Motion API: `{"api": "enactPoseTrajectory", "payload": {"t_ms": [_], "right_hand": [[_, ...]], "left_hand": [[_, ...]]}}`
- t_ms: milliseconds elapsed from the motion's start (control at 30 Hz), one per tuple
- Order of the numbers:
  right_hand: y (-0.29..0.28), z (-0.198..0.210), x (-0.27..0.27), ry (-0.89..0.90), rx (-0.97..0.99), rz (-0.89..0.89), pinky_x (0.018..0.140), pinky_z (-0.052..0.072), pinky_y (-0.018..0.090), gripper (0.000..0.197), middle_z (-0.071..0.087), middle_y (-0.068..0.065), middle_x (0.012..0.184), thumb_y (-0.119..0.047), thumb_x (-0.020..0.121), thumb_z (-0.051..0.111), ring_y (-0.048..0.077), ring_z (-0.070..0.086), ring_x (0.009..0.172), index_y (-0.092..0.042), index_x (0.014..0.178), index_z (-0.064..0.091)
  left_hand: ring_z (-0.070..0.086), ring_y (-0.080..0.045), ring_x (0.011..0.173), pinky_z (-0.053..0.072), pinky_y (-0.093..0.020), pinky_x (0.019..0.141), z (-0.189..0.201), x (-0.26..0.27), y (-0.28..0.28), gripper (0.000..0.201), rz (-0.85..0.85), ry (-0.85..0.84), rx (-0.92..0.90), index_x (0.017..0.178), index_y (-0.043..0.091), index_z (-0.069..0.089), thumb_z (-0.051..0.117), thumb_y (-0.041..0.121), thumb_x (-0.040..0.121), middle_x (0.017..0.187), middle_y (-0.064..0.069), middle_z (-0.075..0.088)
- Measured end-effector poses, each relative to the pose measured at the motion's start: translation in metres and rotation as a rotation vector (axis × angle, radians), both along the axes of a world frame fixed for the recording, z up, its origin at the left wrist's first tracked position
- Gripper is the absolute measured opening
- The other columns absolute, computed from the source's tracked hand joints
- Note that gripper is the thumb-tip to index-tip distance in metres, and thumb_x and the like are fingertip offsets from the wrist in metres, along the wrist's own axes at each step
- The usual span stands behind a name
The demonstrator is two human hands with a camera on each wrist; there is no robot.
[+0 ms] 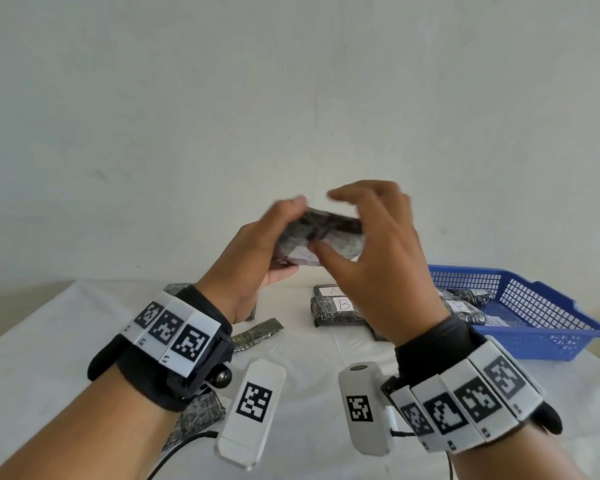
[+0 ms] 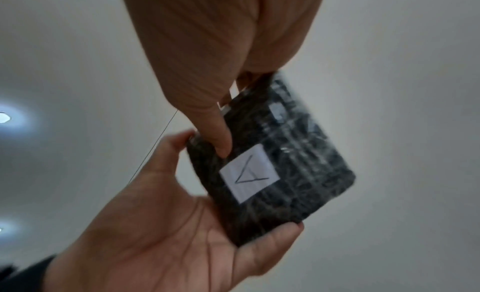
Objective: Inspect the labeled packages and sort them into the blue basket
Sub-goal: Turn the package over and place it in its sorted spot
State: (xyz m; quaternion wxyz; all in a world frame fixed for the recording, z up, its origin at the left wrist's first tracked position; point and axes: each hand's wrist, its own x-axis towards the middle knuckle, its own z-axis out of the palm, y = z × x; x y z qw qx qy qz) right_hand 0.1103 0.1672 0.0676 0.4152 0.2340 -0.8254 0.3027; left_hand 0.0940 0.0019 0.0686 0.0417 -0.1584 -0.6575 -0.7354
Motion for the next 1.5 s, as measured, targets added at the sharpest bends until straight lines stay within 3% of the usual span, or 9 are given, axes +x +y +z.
{"api": "enactPoseTrajectory", "payload": {"t_ms": [133, 267, 467, 600, 967, 1133, 1267, 1433, 1500], "right_hand": [[0.006, 0.006, 0.006, -0.237, -0.356, 0.123, 0.092, 0.046, 0.012, 0.058, 0.064, -0.006, 0.126, -0.057, 0.086, 0.071, 0.004, 0.059, 0.115, -0.024, 0.129, 0.053], [-0.001, 0.003, 0.006, -0.418, -0.692, 0.438, 0.076, 0.055, 0.019, 0.045, 0.073, -0.004, 0.098, -0.059, 0.093, 0.058, 0.006, 0.072, 0.094, -0.016, 0.106, 0.060], [-0.005, 0.003, -0.002, -0.317, -0.812, 0.469, 0.088, 0.059, 0.058, 0.066, 0.064, 0.034, 0.100, -0.054, 0.085, 0.069, 0.046, 0.069, 0.097, 0.009, 0.103, 0.057], [-0.008, 0.002, 0.000, -0.260, -0.821, 0.535, 0.073, 0.054, 0.030, 0.036, 0.064, 0.006, 0.082, -0.043, 0.085, 0.073, 0.020, 0.067, 0.081, -0.011, 0.092, 0.056], [-0.009, 0.003, 0.001, -0.284, -0.822, 0.523, 0.079, 0.044, 0.035, 0.033, 0.049, -0.007, 0.080, -0.053, 0.084, 0.061, 0.013, 0.051, 0.082, -0.023, 0.082, 0.046], [-0.003, 0.006, 0.002, -0.371, -0.792, 0.547, 0.100, 0.042, 0.046, 0.036, 0.053, -0.002, 0.100, -0.062, 0.088, 0.049, 0.018, 0.052, 0.103, -0.027, 0.093, 0.056], [0.001, 0.006, 0.003, -0.424, -0.820, 0.575, 0.086, 0.042, 0.038, 0.033, 0.058, -0.006, 0.083, -0.053, 0.095, 0.043, 0.015, 0.058, 0.089, -0.029, 0.080, 0.061], [-0.001, 0.004, 0.000, -0.457, -0.750, 0.523, 0.093, 0.050, 0.054, 0.057, 0.060, 0.008, 0.100, -0.056, 0.095, 0.048, 0.028, 0.063, 0.101, -0.001, 0.105, 0.054], [-0.001, 0.007, -0.002, -0.457, -0.762, 0.438, 0.091, 0.055, 0.043, 0.055, 0.069, 0.001, 0.103, -0.060, 0.094, 0.052, 0.015, 0.069, 0.102, -0.009, 0.113, 0.057]], "left_hand": [[0.071, -0.022, 0.119, 0.047, -0.048, 0.113, -0.002, 0.001, 0.002, 0.080, -0.033, -0.068, 0.207, 0.136, 0.013, 0.062, 0.054, 0.069, 0.079, 0.124, -0.009, 0.076], [0.069, -0.012, 0.119, 0.038, -0.044, 0.115, -0.002, 0.009, 0.017, 0.068, -0.051, -0.008, 0.124, 0.125, 0.017, 0.068, 0.029, 0.067, 0.101, 0.119, -0.001, 0.078], [0.069, -0.034, 0.112, 0.047, -0.058, 0.110, 0.001, 0.011, 0.032, 0.056, 0.076, 0.171, 0.185, 0.100, 0.009, 0.068, 0.044, 0.059, 0.094, 0.112, -0.027, 0.071], [0.060, -0.052, 0.094, 0.049, -0.065, 0.092, 0.006, 0.016, 0.034, 0.071, 0.107, 0.346, 0.153, 0.097, -0.010, 0.055, 0.062, 0.058, 0.082, 0.093, -0.038, 0.056], [0.057, -0.041, 0.092, 0.045, -0.064, 0.096, 0.009, 0.015, 0.027, 0.069, -0.010, 0.336, 0.204, 0.098, -0.012, 0.051, 0.057, 0.055, 0.087, 0.092, -0.028, 0.054], [0.064, -0.023, 0.096, 0.048, -0.040, 0.095, 0.004, 0.008, 0.022, 0.036, -0.043, 0.248, 0.299, 0.088, 0.013, 0.066, 0.048, 0.042, 0.099, 0.088, -0.010, 0.065], [0.071, -0.013, 0.089, 0.051, -0.035, 0.092, 0.000, 0.002, 0.021, 0.049, -0.056, 0.223, 0.273, 0.072, 0.026, 0.076, 0.044, 0.040, 0.107, 0.083, 0.001, 0.073], [0.071, -0.020, 0.110, 0.048, -0.050, 0.111, -0.001, -0.002, 0.019, 0.043, -0.039, 0.226, 0.176, 0.087, 0.034, 0.079, 0.043, 0.054, 0.099, 0.103, -0.005, 0.076], [0.070, -0.027, 0.117, 0.052, -0.049, 0.107, -0.003, -0.003, 0.018, 0.047, -0.102, 0.225, 0.146, 0.121, 0.012, 0.070, 0.047, 0.048, 0.099, 0.120, -0.021, 0.071]]}}
